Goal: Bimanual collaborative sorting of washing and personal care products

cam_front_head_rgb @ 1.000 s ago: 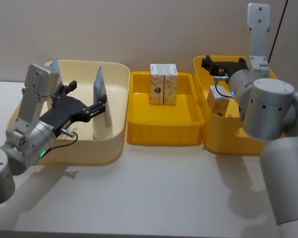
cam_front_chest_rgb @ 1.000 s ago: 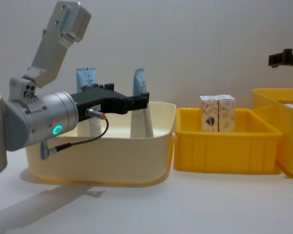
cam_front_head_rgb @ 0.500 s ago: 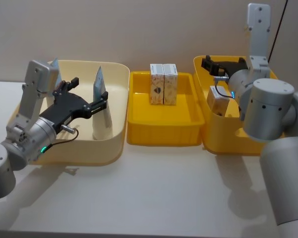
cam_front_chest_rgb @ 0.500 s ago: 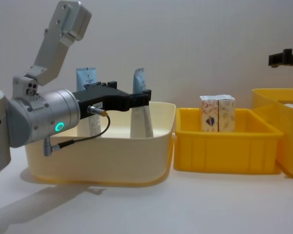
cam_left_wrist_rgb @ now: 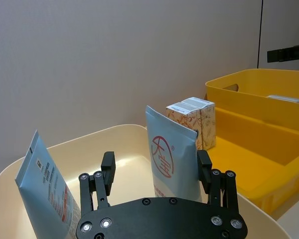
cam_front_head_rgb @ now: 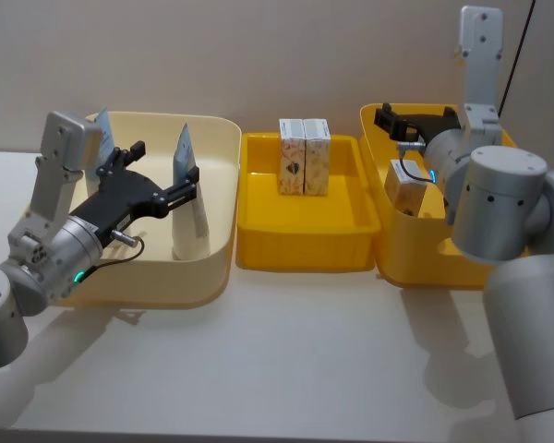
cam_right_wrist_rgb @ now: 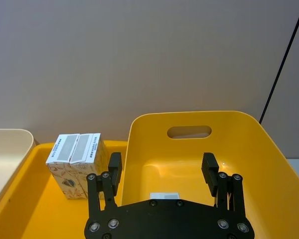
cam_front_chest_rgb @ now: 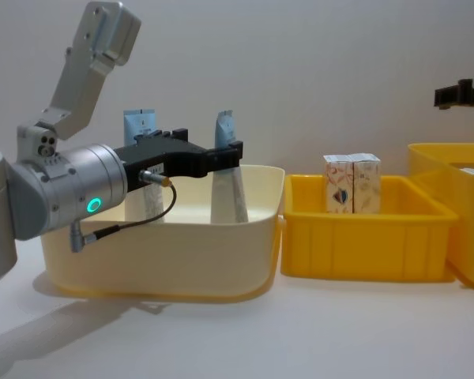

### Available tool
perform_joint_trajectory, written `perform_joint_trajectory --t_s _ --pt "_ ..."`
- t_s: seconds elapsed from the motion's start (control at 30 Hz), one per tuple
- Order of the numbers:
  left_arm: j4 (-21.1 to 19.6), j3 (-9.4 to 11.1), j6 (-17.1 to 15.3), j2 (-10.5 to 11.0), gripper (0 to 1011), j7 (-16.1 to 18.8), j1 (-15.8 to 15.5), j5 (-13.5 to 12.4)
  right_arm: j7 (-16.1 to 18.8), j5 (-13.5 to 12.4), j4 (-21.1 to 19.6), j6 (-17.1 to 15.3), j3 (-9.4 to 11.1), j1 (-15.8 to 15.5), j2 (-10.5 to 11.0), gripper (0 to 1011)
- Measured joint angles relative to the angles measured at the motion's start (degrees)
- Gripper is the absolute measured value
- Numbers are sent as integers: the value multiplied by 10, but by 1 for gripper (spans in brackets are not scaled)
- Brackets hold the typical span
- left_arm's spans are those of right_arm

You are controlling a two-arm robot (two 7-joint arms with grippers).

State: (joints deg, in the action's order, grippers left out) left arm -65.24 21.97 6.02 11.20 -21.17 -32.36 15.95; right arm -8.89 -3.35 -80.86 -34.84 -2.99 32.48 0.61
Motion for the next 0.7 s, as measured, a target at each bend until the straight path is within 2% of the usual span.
perform_joint_trajectory --t_s 0.3,0.47,0.7 --pt "23 0 8 -6 1003 -20 -13 3 0 0 0 0 0 0 0 1001" --pt "70 5 21 -14 1003 -53 -46 7 0 0 0 0 0 0 0 1001" --pt "114 13 33 -23 1003 -81 -78 8 0 0 0 0 0 0 0 1001"
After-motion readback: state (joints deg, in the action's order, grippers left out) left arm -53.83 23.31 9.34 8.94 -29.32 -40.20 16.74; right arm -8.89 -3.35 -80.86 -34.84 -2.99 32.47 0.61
